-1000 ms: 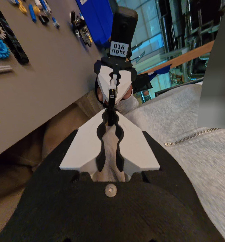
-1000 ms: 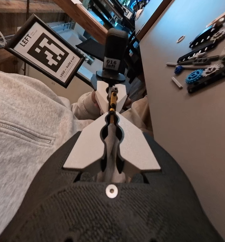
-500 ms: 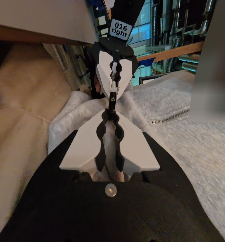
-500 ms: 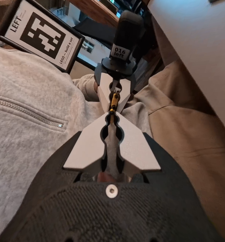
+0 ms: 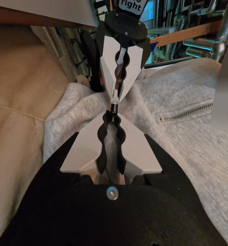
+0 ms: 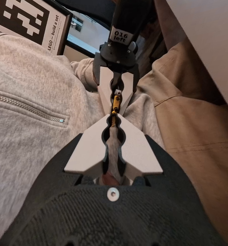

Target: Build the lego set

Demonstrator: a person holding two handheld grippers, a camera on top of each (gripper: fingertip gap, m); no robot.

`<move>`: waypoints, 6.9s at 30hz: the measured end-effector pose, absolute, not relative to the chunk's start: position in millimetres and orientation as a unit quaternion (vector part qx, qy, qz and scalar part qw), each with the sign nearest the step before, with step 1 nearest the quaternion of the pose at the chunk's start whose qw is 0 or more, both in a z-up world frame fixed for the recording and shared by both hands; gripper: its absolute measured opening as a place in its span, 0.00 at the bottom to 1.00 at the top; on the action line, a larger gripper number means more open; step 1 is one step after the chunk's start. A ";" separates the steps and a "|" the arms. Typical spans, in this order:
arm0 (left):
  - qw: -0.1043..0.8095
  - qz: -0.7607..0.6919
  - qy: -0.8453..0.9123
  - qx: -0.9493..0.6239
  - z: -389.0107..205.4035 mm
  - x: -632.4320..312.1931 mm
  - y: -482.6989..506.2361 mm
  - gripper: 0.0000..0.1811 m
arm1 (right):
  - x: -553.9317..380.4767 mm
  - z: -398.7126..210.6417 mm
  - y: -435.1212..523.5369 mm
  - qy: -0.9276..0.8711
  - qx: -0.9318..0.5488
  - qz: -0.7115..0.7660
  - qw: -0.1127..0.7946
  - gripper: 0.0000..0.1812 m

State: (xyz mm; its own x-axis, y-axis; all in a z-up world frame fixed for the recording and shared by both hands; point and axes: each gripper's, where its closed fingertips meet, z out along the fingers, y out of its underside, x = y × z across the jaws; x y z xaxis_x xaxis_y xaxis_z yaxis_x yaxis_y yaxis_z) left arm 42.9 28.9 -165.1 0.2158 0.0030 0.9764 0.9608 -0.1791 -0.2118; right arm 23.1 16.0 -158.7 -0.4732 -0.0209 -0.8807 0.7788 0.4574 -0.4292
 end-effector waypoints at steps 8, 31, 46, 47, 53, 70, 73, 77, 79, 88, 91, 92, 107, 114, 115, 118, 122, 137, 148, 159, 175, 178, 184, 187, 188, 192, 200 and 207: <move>0.492 -0.500 -0.381 -0.602 -164.7 50.0 32.0 0.03 | 29.1 -159.7 17.2 0.719 0.233 -0.436 0.489 0.01; 0.501 -0.460 -0.441 -0.585 -168.9 34.1 25.1 0.13 | 30.8 -172.3 18.0 0.701 0.232 -0.460 0.494 0.01; 0.444 -0.487 -0.472 -0.585 -176.3 52.9 4.0 0.09 | 40.4 -171.6 16.4 0.712 0.212 -0.458 0.489 0.01; 0.443 -0.491 -0.473 -0.582 -175.8 53.5 2.9 0.08 | 40.6 -171.1 16.4 0.713 0.211 -0.458 0.488 0.01; 0.447 -0.528 -0.486 -0.534 -172.5 56.0 -2.6 0.07 | 42.3 -169.3 14.5 0.715 0.206 -0.460 0.485 0.01; 0.548 -0.489 -0.496 -0.464 -157.9 33.9 5.6 0.04 | 32.7 -161.1 10.2 0.713 0.226 -0.487 0.451 0.01; 0.540 -0.489 -0.490 -0.479 -158.2 38.7 7.6 0.04 | 35.4 -161.5 9.8 0.704 0.237 -0.489 0.457 0.01; 0.527 -0.480 -0.474 -0.517 -158.7 46.1 12.3 0.03 | 39.6 -160.5 8.6 0.697 0.245 -0.491 0.462 0.01; 0.522 -0.480 -0.471 -0.524 -158.4 47.1 12.6 0.03 | 39.6 -159.8 9.3 0.695 0.248 -0.492 0.462 0.01; 0.485 -0.421 -0.442 -0.626 -169.3 37.8 4.5 0.03 | 15.6 -155.2 17.4 0.711 0.252 -0.511 0.412 0.01; 0.474 -0.314 -0.406 -0.715 -169.8 16.5 0.6 0.03 | -4.9 -153.3 26.2 0.716 0.264 -0.526 0.376 0.01; 0.465 -0.270 -0.394 -0.745 -170.6 5.2 -0.7 0.03 | -12.6 -152.1 29.0 0.718 0.267 -0.532 0.361 0.01; 0.294 -0.155 -0.268 -0.904 -208.6 -30.5 21.2 0.04 | -68.9 -137.5 43.9 0.712 0.226 -0.642 0.172 0.01; 0.250 -0.223 -0.235 -0.912 -216.6 5.9 26.9 0.04 | -38.3 -143.1 24.8 0.745 0.147 -0.628 0.169 0.01; 0.254 -0.224 -0.233 -0.912 -215.3 5.4 28.5 0.04 | -33.8 -148.2 22.6 0.759 0.135 -0.616 0.164 0.01; 0.260 -0.217 -0.235 -0.911 -212.1 0.9 28.6 0.04 | -25.9 -161.6 19.9 0.795 0.107 -0.581 0.135 0.01; 0.261 -0.211 -0.235 -0.912 -210.2 0.5 24.2 0.04 | -25.7 -163.5 19.7 0.803 0.111 -0.571 0.131 0.01; 0.263 -0.230 -0.239 -0.906 -213.4 11.0 25.4 0.03 | -39.2 -141.9 13.5 0.728 0.189 -0.629 0.196 0.01; 0.319 -0.318 -0.274 -0.850 -201.8 13.9 32.1 0.04 | -30.0 -157.2 5.6 0.721 0.210 -0.629 0.201 0.01; 0.333 -0.344 -0.285 -0.830 -198.8 14.8 28.2 0.04 | -22.6 -167.1 8.8 0.733 0.209 -0.604 0.232 0.01; 0.415 -0.426 -0.349 -0.724 -195.5 17.2 31.5 0.06 | -16.2 -182.7 18.8 0.747 0.228 -0.570 0.257 0.01; 0.430 -0.437 -0.360 -0.704 -195.2 17.0 29.2 0.06 | -16.1 -183.8 19.4 0.749 0.229 -0.567 0.256 0.01; 0.457 -0.438 -0.358 -0.687 -195.4 16.6 28.0 0.06 | -16.3 -185.6 19.6 0.749 0.232 -0.564 0.258 0.01; 0.476 -0.438 -0.357 -0.674 -194.8 16.2 31.1 0.05 | -16.0 -186.8 19.6 0.751 0.234 -0.561 0.259 0.01; 0.477 -0.437 -0.357 -0.674 -195.9 16.8 32.0 0.05 | -16.1 -187.0 19.6 0.751 0.234 -0.561 0.258 0.01; 0.484 -0.427 -0.361 -0.673 -199.1 15.2 33.2 0.04 | -17.6 -187.3 20.0 0.749 0.239 -0.562 0.257 0.01; 0.519 -0.407 -0.387 -0.644 -197.7 -3.1 26.2 0.04 | -37.6 -170.2 29.7 0.717 0.268 -0.595 0.244 0.01; 0.574 -0.313 -0.409 -0.637 -181.4 -40.9 12.6 0.03 | -75.8 -170.4 70.0 0.800 0.293 -0.512 0.112 0.01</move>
State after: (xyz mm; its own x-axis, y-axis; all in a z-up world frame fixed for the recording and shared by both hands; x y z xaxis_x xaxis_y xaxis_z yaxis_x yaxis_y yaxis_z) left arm -40.9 12.6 -181.4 0.4704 0.1616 0.8675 0.8796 -0.0073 -0.4756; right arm -75.8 70.0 -170.4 -0.8035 0.3527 -0.4795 0.5830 0.3037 -0.7536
